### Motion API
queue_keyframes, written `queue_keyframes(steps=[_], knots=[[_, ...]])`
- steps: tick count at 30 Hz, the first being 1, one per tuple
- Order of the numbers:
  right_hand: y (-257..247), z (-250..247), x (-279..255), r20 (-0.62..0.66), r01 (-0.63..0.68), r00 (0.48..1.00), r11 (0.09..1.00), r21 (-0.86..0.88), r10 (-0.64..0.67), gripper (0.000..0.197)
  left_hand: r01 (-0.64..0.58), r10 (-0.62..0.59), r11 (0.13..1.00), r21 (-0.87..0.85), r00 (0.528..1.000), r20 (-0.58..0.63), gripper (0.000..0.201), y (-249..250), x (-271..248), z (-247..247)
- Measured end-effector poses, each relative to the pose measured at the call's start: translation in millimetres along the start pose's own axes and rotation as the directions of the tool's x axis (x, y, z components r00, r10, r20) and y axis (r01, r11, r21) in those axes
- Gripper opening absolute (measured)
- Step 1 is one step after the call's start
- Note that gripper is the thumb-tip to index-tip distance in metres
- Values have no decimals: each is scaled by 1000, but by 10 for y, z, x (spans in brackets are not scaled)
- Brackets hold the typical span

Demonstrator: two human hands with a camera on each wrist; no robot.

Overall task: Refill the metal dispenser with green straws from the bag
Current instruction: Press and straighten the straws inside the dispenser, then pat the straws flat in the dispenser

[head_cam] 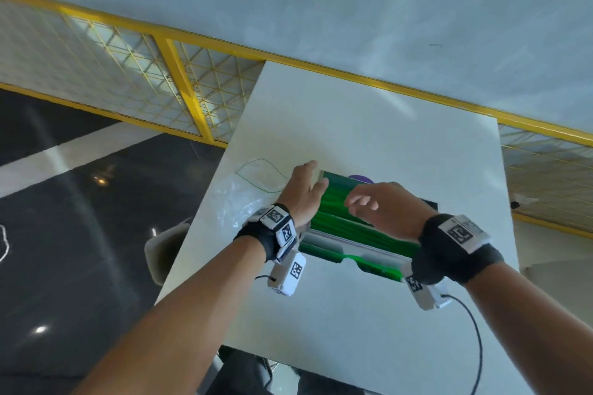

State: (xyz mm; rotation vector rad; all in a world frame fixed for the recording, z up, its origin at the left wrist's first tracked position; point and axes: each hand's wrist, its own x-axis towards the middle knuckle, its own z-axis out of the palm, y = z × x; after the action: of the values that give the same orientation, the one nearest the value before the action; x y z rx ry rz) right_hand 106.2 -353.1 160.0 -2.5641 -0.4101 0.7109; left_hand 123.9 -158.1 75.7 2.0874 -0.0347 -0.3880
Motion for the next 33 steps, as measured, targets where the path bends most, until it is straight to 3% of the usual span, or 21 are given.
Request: queue_keyframes(steps=[3,5,6,8,10,11,13,16,20,24,27,29,32,33], knots=[[-327,29,-49,-37,75,997,995,59,-73,14,-115,123,992,49,970,-212,46,-161,-30,-440],[-546,76,-38,-52,126,991,989,81,-122,13,-25,107,977,213,919,-380,47,-387,-48,-735],[-645,113,-16,-50,150,988,985,86,-146,14,97,42,956,277,889,-456,52,-524,-66,-855],[-837,198,60,-21,181,983,979,89,-180,15,397,-209,876,274,825,-525,73,-786,-146,-1017],[-1011,288,156,10,193,981,978,84,-195,15,599,-477,774,208,766,-430,94,-1038,-231,-1045],[-1081,340,207,19,201,979,977,76,-203,15,633,-562,759,151,755,-340,97,-1145,-269,-1036],[-1212,447,309,27,222,974,974,40,-224,16,581,-577,812,-52,787,-219,82,-1335,-294,-1012],[-1376,578,490,3,184,983,983,-5,-184,31,409,-468,881,-238,827,-312,46,-1381,-346,-1142],[-1560,575,736,-174,21,985,992,123,0,51,210,-349,912,-352,850,-395,17,-1174,-512,-1502],[-1694,519,927,-193,-61,974,958,281,118,71,23,-253,893,-450,852,-458,26,-918,-687,-1734],[-1811,681,1037,-148,17,988,936,352,38,36,-79,-281,800,-594,826,-489,13,-688,-761,-1718],[-1954,815,1054,-162,68,987,914,400,-2,14,-139,-234,779,-612,841,-489,26,-568,-796,-1658],[-2117,896,1063,-248,144,968,879,455,-30,27,-241,-59,803,-545,878,-475,67,-539,-812,-1565],[-2159,913,1077,-256,156,966,851,502,-26,29,-250,-39,811,-528,879,-475,69,-544,-832,-1545]])
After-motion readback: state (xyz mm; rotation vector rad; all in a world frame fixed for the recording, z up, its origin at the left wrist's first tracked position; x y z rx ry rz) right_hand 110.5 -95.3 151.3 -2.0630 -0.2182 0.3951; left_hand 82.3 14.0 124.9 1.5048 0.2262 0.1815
